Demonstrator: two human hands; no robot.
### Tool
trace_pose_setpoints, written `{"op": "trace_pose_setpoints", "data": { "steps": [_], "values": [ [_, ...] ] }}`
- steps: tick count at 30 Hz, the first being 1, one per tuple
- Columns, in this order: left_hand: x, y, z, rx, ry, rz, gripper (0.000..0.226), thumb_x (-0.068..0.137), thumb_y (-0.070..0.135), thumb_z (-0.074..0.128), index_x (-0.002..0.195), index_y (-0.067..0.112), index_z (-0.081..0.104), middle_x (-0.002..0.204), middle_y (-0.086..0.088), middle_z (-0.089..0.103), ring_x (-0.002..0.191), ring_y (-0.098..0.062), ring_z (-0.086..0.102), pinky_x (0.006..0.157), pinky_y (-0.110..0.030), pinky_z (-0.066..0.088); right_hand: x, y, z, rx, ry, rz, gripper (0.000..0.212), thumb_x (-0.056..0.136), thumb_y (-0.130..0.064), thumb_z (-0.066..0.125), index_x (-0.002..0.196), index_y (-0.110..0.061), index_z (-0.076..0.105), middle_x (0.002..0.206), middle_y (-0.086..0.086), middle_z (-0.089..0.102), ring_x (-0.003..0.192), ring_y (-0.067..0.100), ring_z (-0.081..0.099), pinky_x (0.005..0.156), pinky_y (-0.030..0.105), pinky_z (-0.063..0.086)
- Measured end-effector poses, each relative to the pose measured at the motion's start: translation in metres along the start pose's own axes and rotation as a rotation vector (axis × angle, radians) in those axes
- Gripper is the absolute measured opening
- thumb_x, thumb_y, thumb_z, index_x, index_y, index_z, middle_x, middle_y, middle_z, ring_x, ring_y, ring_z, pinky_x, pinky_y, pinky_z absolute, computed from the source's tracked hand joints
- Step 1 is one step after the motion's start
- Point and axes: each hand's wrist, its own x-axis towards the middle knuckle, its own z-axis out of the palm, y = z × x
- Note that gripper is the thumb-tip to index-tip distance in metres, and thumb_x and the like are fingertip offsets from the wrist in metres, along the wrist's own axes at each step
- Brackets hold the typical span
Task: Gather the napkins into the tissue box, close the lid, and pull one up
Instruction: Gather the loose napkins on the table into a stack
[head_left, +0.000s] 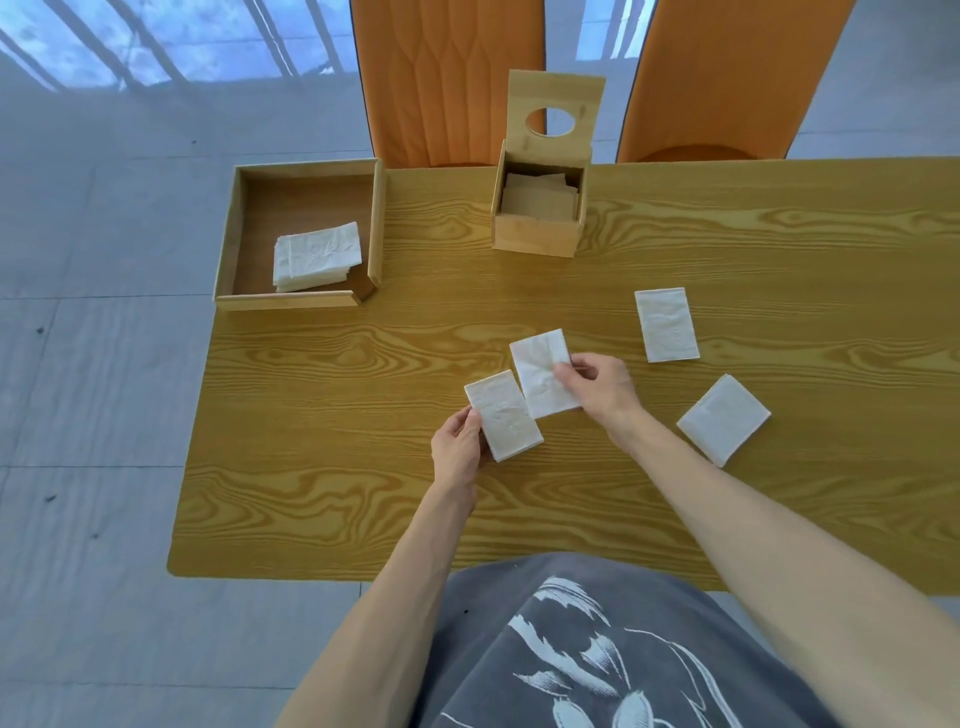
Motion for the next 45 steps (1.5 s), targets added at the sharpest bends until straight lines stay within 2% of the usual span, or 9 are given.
{"op": "trace_pose_setpoints", "data": {
  "steps": [5, 7, 9, 15, 21, 24, 34, 39, 45],
  "values": [
    [0.001, -0.002, 0.000, 0.000, 0.013, -0.007, 0.018, 0.099, 0.022, 0.057, 0.113, 0.015, 0.065, 0.106, -0.008, 0.073, 0.098, -0.024, 0.071, 0.080, -0.036, 0.059, -0.020, 0.010, 0.020, 0.175, -0.183, 0.054, 0.018, 0.091, -0.017, 0.070, 0.107, -0.007, 0.072, 0.103, 0.010, 0.075, 0.091, 0.021, 0.071, 0.078, 0.030, 0.058],
    [0.001, -0.002, -0.001, 0.004, 0.002, -0.007, 0.018, 0.099, 0.022, 0.057, 0.112, 0.014, 0.066, 0.102, -0.007, 0.074, 0.094, -0.023, 0.071, 0.079, -0.036, 0.059, -0.023, 0.013, 0.029, 0.194, -0.204, 0.060, 0.021, 0.091, -0.017, 0.071, 0.108, -0.005, 0.071, 0.103, 0.011, 0.074, 0.088, 0.018, 0.070, 0.076, 0.026, 0.058],
    [0.002, -0.002, -0.002, 0.010, -0.007, -0.010, 0.016, 0.098, 0.023, 0.058, 0.109, 0.015, 0.066, 0.099, -0.006, 0.074, 0.093, -0.022, 0.071, 0.081, -0.036, 0.059, -0.023, 0.016, 0.036, 0.175, -0.187, 0.067, 0.024, 0.089, -0.019, 0.074, 0.107, -0.005, 0.071, 0.103, 0.011, 0.074, 0.091, 0.020, 0.071, 0.080, 0.031, 0.059],
    [0.000, -0.001, -0.004, 0.001, -0.051, -0.012, 0.026, 0.098, 0.027, 0.058, 0.114, 0.010, 0.068, 0.104, -0.010, 0.075, 0.094, -0.024, 0.070, 0.082, -0.040, 0.057, -0.018, 0.021, 0.048, -0.064, -0.063, 0.044, 0.025, 0.085, -0.031, 0.076, 0.102, -0.013, 0.073, 0.097, 0.002, 0.075, 0.090, 0.019, 0.072, 0.081, 0.037, 0.059],
    [-0.004, 0.000, -0.004, -0.025, -0.084, -0.018, 0.032, 0.091, 0.033, 0.068, 0.117, 0.015, 0.066, 0.100, -0.007, 0.077, 0.088, -0.021, 0.073, 0.069, -0.030, 0.057, -0.022, 0.017, 0.055, -0.384, 0.054, -0.028, 0.032, 0.087, -0.043, 0.070, 0.106, -0.017, 0.072, 0.102, 0.001, 0.074, 0.094, 0.021, 0.069, 0.079, 0.039, 0.056],
    [-0.005, 0.000, -0.004, -0.012, -0.125, 0.000, 0.036, 0.089, 0.021, 0.072, 0.123, 0.011, 0.062, 0.105, -0.010, 0.075, 0.090, -0.023, 0.074, 0.073, -0.033, 0.059, -0.027, 0.015, 0.056, -0.446, 0.100, -0.038, 0.032, 0.087, -0.044, 0.068, 0.108, -0.018, 0.069, 0.102, -0.001, 0.073, 0.094, 0.020, 0.068, 0.075, 0.035, 0.055],
    [-0.009, -0.002, 0.018, 0.091, -0.164, 0.003, 0.034, 0.092, 0.013, 0.067, 0.125, 0.009, 0.058, 0.104, -0.010, 0.073, 0.085, -0.020, 0.071, 0.072, -0.032, 0.058, -0.041, 0.029, 0.016, -0.386, 0.212, 0.005, 0.035, 0.089, -0.043, 0.066, 0.114, -0.018, 0.067, 0.104, -0.002, 0.072, 0.098, 0.018, 0.066, 0.077, 0.031, 0.052],
    [-0.013, -0.004, 0.039, 0.171, -0.238, 0.010, 0.035, 0.093, 0.014, 0.065, 0.127, 0.007, 0.059, 0.104, -0.010, 0.074, 0.088, -0.021, 0.072, 0.080, -0.035, 0.060, -0.050, 0.041, -0.021, -0.331, 0.371, 0.072, 0.026, 0.096, -0.034, 0.060, 0.112, -0.015, 0.068, 0.105, -0.001, 0.072, 0.094, 0.018, 0.066, 0.072, 0.028, 0.048],
    [-0.022, -0.009, 0.066, 0.253, -0.325, 0.001, 0.036, 0.095, 0.014, 0.063, 0.131, 0.007, 0.056, 0.112, -0.012, 0.072, 0.091, -0.020, 0.072, 0.073, -0.031, 0.060, -0.051, 0.057, -0.069, -0.137, 0.607, 0.251, 0.021, 0.097, -0.030, 0.056, 0.104, -0.017, 0.070, 0.102, 0.001, 0.073, 0.090, 0.020, 0.066, 0.076, 0.033, 0.054]
  ]
}}
